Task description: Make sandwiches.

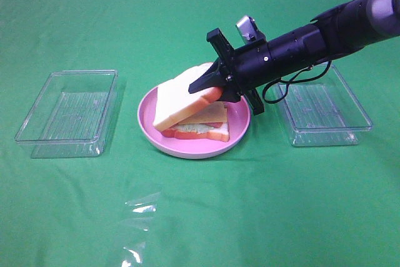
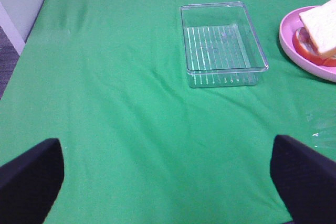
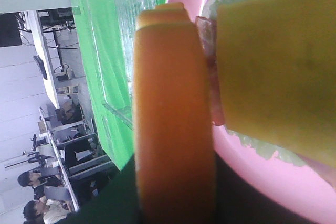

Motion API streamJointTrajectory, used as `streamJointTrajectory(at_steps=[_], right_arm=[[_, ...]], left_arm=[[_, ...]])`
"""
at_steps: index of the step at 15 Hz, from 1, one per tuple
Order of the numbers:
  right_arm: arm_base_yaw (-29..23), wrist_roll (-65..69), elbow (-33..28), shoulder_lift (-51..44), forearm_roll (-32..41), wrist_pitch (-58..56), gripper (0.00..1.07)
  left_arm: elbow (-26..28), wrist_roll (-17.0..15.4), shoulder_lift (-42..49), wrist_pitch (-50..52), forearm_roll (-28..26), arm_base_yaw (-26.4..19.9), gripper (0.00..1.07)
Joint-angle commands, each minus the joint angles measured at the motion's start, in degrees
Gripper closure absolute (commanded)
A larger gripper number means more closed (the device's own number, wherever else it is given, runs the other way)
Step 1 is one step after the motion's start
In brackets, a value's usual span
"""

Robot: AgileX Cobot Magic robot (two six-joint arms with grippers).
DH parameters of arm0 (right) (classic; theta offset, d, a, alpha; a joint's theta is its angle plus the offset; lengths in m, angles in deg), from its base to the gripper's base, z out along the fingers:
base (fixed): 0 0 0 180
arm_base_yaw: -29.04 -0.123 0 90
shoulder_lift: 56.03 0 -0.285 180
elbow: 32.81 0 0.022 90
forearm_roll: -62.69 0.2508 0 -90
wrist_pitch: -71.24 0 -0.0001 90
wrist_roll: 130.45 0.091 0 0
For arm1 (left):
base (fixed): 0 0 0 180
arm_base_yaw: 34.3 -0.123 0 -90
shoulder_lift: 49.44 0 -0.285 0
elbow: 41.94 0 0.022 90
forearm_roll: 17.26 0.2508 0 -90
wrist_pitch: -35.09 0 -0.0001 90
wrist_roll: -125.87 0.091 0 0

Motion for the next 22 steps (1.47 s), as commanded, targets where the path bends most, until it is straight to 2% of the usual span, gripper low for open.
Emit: streamJointTrajectory(at_steps=[1, 3, 4, 5, 8, 9, 12, 16, 20, 21, 22], right_arm=[[-0.1, -0.8, -0.1, -0.1, 0.8, -0.3, 1.07], [-0.1, -0.8, -0.1, -0.1, 0.7, -0.1, 1.07], [-0.1, -0.8, -0.1, -0.1, 0.7, 0.5, 1.01], [-0.1, -0.8, -0.1, -0.1, 0.7, 0.6, 0.92], [-0.1, -0.7, -0.1, -0.4, -2.6, 0.6, 0.55], [0.0, -0.7, -0.1, -1.6, -5.0, 0.8, 0.49], [0.0, 2.0, -0.1, -3.2, -10.9, 1.3, 0.47], [0.0, 10.4, 3.0, -6.0, -26.9, 0.5, 0.30], [0.0, 14.9, 7.0, -10.4, -36.5, 0.1, 0.29], [0.0, 16.8, 8.5, -11.2, -40.0, -0.7, 0.29], [0.0, 24.0, 12.1, -12.3, -48.6, -3.3, 0.26]], left_arm=[[-0.1, -0.3, 1.0, 0.2, 0.0, 0.3, 0.06], [-0.1, -0.3, 1.0, 0.2, 0.0, 0.3, 0.06], [-0.1, -0.3, 1.0, 0.2, 0.0, 0.3, 0.06], [-0.1, -0.3, 1.0, 0.2, 0.0, 0.3, 0.06], [-0.1, -0.3, 1.0, 0.2, 0.0, 0.3, 0.06], [-0.1, -0.3, 1.0, 0.2, 0.0, 0.3, 0.06], [-0.1, -0.3, 1.0, 0.2, 0.0, 0.3, 0.06], [-0.1, -0.3, 1.0, 0.2, 0.0, 0.3, 0.06], [-0.1, -0.3, 1.0, 0.2, 0.0, 0.3, 0.06], [-0.1, -0.3, 1.0, 0.2, 0.0, 0.3, 0.06], [-0.1, -0.3, 1.0, 0.2, 0.0, 0.3, 0.06]])
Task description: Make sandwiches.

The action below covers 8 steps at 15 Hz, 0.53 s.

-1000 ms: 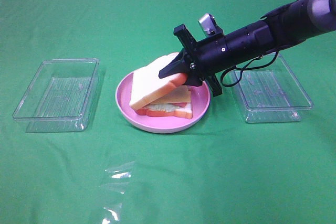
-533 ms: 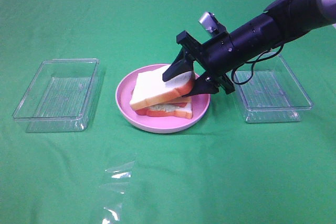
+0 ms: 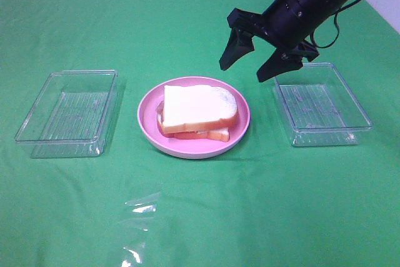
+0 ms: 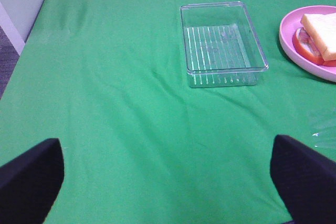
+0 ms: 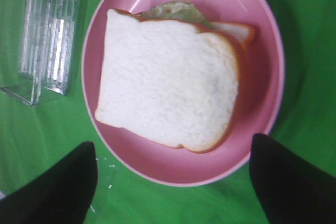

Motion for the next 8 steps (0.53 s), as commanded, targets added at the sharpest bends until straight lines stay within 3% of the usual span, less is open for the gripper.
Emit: streamJointTrajectory(at_steps=[1, 5, 8], right_arm=[[0.0, 8.3, 4.9, -1.6, -10.8, -4.4, 0.24], [0.1, 15.4, 13.2, -1.9, -29.0, -15.8, 0.22], [1.0, 16.8, 15.6, -1.9, -35.5, -17.8, 0.22]], left_arm=[[-0.1, -0.6, 1.0, 0.2, 0.0, 0.3, 0.06], [-0.1, -0.6, 1.0, 0.2, 0.0, 0.3, 0.06], [-0.1, -0.6, 1.0, 0.2, 0.0, 0.3, 0.06]])
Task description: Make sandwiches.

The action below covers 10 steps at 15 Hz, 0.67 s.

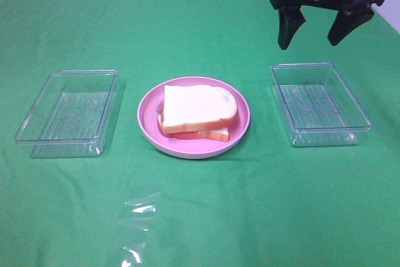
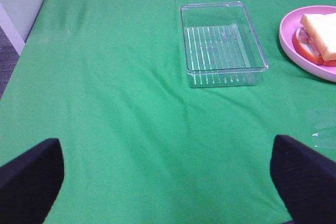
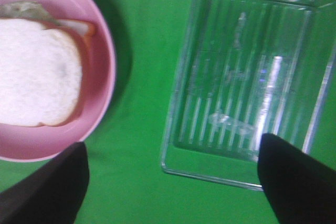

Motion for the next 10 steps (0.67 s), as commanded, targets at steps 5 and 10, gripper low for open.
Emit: streamJointTrajectory(at_steps=[5, 10], right_arm=[[11.4, 1.1, 1.4, -0.4, -3.3, -5.6, 0.23], [11.2, 1.9, -13.9, -9.5, -2.8, -5.3, 0.23]], left_arm=[[-0.1, -0.6, 1.0, 0.2, 0.0, 0.3, 0.06], [-0.1, -0.6, 1.0, 0.2, 0.0, 0.3, 0.06]])
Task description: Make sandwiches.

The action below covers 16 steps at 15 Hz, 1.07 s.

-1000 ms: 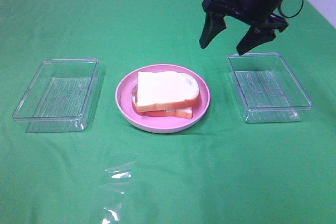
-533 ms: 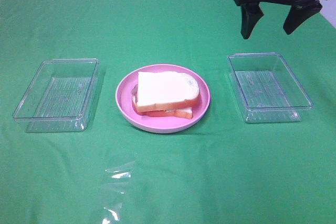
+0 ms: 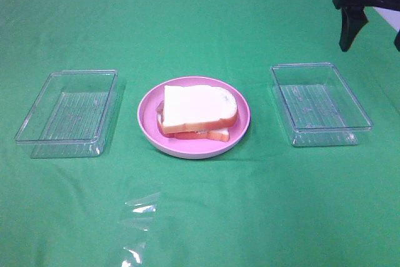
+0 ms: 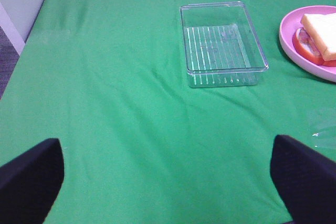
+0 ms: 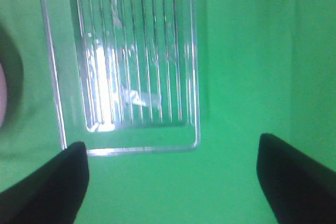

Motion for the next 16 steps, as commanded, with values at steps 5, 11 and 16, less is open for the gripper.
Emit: streamJointTrajectory(at_steps=[5, 11, 16], right_arm=[[-0.1, 0.7, -33.3, -29.3, -1.1, 4.5, 0.23], [-0.1, 0.7, -52.5, -58.6, -1.1, 8.9, 0.23], [-0.1, 0.7, -61.0, -79.8, -1.1, 9.0, 0.23]], left_arm=[[-0.1, -0.3, 1.0, 0.2, 0.0, 0.3, 0.06], [-0.1, -0.3, 1.0, 0.2, 0.0, 0.3, 0.06], [-0.1, -0.3, 1.0, 0.2, 0.0, 0.3, 0.06]])
